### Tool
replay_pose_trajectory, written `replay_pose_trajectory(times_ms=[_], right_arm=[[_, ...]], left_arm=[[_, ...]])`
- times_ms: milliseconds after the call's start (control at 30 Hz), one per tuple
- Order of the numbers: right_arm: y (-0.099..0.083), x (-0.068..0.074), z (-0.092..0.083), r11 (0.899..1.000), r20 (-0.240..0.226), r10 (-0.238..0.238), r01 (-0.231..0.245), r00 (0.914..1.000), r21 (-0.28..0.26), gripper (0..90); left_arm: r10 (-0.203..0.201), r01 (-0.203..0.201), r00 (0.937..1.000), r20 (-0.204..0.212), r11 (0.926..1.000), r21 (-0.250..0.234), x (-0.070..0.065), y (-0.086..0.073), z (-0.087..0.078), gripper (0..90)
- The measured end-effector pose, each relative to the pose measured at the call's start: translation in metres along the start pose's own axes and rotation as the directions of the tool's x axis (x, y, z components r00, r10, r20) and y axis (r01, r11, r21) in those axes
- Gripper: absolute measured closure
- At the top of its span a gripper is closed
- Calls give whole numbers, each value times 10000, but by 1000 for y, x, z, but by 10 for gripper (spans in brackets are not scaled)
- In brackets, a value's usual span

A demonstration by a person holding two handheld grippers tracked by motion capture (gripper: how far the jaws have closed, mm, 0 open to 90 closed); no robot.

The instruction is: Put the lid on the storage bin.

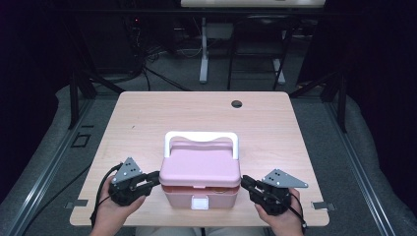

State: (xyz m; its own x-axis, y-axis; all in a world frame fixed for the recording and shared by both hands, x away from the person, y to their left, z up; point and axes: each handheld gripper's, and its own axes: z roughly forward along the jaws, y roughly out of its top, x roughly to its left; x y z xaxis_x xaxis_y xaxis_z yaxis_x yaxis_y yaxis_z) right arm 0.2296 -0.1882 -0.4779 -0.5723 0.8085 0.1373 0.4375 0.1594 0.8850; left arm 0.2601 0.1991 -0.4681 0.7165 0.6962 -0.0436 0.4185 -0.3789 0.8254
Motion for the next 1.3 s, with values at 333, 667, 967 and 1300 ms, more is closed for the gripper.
replay_pose_trajectory(times_ms=[333, 667, 967, 1300], right_arm=[[-4, 0, -1, 9999, -30, 34, -33, 10000, 137, 816], [-5, -3, -4, 9999, -84, 159, -159, 9998, 34, 792], [-5, -5, -3, 9998, -94, 221, -221, 9997, -26, 740], [-4, -13, 0, 9996, 120, 125, -122, 9998, -269, 557]], left_arm=[[-109, 108, 9999, 70, 9999, 64, 0, -5, -1, 759], [-401, 404, 9992, -68, 9981, 458, 6, -15, 0, 634], [-717, 718, 9974, -48, 9970, 287, 12, -17, 1, 531], [-760, 763, 9965, -342, 9971, 68, 20, -17, 3, 415]])
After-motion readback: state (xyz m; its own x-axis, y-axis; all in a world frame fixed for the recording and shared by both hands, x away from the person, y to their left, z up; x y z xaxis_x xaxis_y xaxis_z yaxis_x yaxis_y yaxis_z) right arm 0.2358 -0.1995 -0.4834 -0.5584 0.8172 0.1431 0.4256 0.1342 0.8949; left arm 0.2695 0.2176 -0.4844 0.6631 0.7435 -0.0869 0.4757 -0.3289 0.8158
